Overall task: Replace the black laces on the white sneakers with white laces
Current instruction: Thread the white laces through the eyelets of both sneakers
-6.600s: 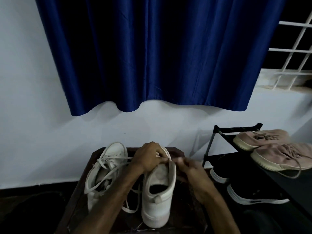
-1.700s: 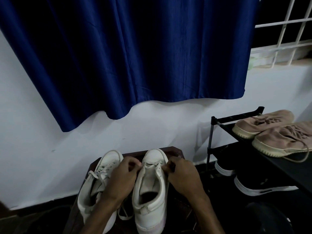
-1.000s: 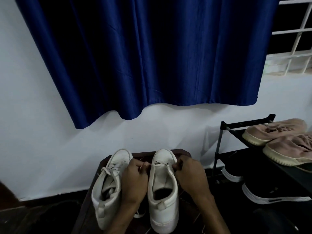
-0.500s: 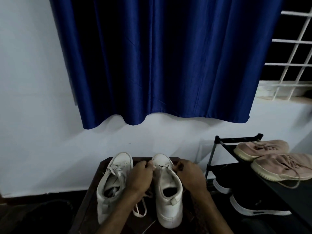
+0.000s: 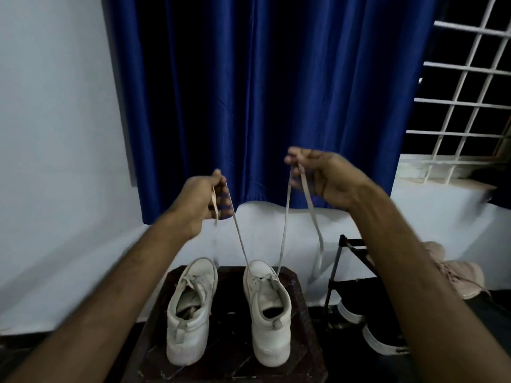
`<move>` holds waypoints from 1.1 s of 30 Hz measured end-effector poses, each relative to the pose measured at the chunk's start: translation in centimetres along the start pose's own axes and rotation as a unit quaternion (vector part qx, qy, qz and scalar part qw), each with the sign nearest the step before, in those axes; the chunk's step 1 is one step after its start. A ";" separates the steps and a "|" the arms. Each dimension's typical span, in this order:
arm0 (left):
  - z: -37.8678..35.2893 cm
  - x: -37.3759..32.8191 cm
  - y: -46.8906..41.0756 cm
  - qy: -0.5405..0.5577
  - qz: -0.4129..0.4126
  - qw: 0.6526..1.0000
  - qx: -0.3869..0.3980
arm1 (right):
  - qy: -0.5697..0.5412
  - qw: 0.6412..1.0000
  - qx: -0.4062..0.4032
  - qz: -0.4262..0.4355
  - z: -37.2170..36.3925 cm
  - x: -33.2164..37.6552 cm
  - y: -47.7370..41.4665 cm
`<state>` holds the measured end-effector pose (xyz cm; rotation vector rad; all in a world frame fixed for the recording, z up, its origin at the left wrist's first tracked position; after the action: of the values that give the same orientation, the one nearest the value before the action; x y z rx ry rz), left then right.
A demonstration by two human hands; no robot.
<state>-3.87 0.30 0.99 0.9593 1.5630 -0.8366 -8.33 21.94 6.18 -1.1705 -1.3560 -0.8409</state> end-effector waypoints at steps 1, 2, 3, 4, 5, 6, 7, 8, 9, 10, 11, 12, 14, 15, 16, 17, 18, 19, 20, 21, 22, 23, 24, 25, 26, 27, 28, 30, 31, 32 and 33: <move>0.0 -1.1 0.0 0.016 -0.005 1.000 0.007 | -0.048 0.999 0.013 0.013 -0.4 1.5 -0.1; 0.1 -2.1 0.2 0.033 -0.007 0.999 0.013 | -0.085 0.996 0.025 0.025 -0.7 3.0 -0.1; 0.2 -3.0 0.3 0.047 -0.009 0.999 0.017 | -0.111 0.993 0.034 0.036 -0.9 4.2 -0.1; 0.2 -4.0 0.6 0.054 -0.016 0.998 0.020 | -0.128 0.990 0.042 0.048 -1.1 5.6 -0.1; 0.1 -5.0 0.8 0.055 -0.025 0.998 0.024 | -0.135 0.988 0.049 0.060 -1.4 6.7 -0.1; 0.1 -5.8 1.1 0.056 -0.034 0.997 0.029 | -0.134 0.987 0.050 0.069 -1.6 7.8 0.0; -0.1 -6.9 1.4 0.056 -0.046 0.997 0.037 | -0.124 0.987 0.050 0.083 -1.9 9.1 0.2; -0.2 -7.8 1.9 0.049 -0.058 0.996 0.045 | -0.112 0.988 0.045 0.097 -2.3 10.0 0.4; -0.4 -8.8 2.3 0.035 -0.075 0.995 0.052 | -0.098 0.988 0.039 0.111 -2.7 11.0 0.7; -0.5 -9.5 2.6 0.014 -0.092 0.994 0.055 | -0.081 0.988 0.030 0.125 -3.1 11.6 0.8; -0.6 -10.0 2.9 -0.009 -0.109 0.993 0.053 | -0.057 0.988 0.015 0.139 -3.4 11.9 1.0; -0.7 -10.6 3.1 -0.032 -0.125 0.991 0.046 | -0.023 0.987 -0.004 0.156 -3.8 12.2 1.3; -1.0 -11.2 3.3 -0.071 -0.150 0.986 0.030 | 0.058 0.980 -0.048 0.183 -4.4 12.0 1.8; -1.2 -11.5 3.3 -0.079 -0.160 0.984 0.025 | 0.098 0.975 -0.063 0.189 -4.6 11.7 1.9; -1.4 -11.7 3.3 -0.079 -0.167 0.983 0.023 | 0.132 0.970 -0.071 0.190 -4.9 11.3 1.8; -1.7 -12.2 3.4 -0.070 -0.176 0.982 0.028 | 0.165 0.964 -0.077 0.192 -5.1 11.2 1.8; -1.9 -12.6 3.5 -0.055 -0.179 0.981 0.043 | 0.197 0.957 -0.083 0.195 -5.2 11.0 1.5; -2.3 -13.3 3.6 -0.035 -0.180 0.981 0.067 | 0.229 0.948 -0.091 0.203 -5.3 11.1 1.4; -2.7 -13.9 3.8 -0.016 -0.181 0.979 0.094 | 0.259 0.936 -0.100 0.214 -5.4 11.2 1.2; -3.1 -14.5 3.9 -0.003 -0.189 0.975 0.118 | 0.283 0.927 -0.107 0.222 -5.5 11.2 1.1; -3.4 -15.2 4.0 -0.003 -0.214 0.968 0.130 | 0.299 0.920 -0.111 0.229 -5.7 11.5 1.1; -3.7 -15.8 4.0 -0.011 -0.241 0.961 0.133 | 0.306 0.918 -0.110 0.228 -5.8 11.8 1.1; -4.0 -16.4 4.0 -0.019 -0.265 0.955 0.130 | 0.307 0.918 -0.107 0.227 -5.9 12.2 1.2; -4.2 -16.9 4.1 -0.023 -0.283 0.951 0.124 | 0.308 0.919 -0.102 0.226 -6.0 12.6 1.3; -4.4 -17.3 4.1 -0.023 -0.296 0.948 0.116 | 0.309 0.919 -0.096 0.227 -6.0 13.0 1.3; -4.6 -17.8 4.2 -0.021 -0.306 0.946 0.106 | 0.311 0.918 -0.090 0.230 -6.0 13.5 1.4; -4.8 -18.3 4.3 -0.018 -0.313 0.945 0.095 | 0.311 0.917 -0.084 0.234 -6.1 14.0 1.4; -5.2 -19.3 4.4 -0.015 -0.330 0.941 0.081 | 0.314 0.914 -0.074 0.247 -6.2 15.1 1.2; -5.4 -19.7 4.4 -0.016 -0.340 0.937 0.076 | 0.316 0.911 -0.072 0.255 -6.2 15.6 1.1; -5.6 -20.2 4.3 -0.017 -0.352 0.933 0.072 | 0.320 0.907 -0.070 0.265 -6.3 16.3 0.9; -5.7 -20.6 4.2 -0.017 -0.358 0.931 0.068 | 0.322 0.904 -0.069 0.274 -6.4 16.8 0.8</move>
<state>-0.26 4.04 22.16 0.4398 1.8643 -1.4720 -4.28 18.99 23.50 -1.1547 -0.3959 -0.8092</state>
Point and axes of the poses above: each hand's wrist, its own y-axis away from the middle knuckle, its own z-axis out of the back of the hand, x = y × z, the point moved 3 cm from there along -y, towards the middle knuckle, and after that the axes turned 9 degrees about -x, right-handed, at the moved point
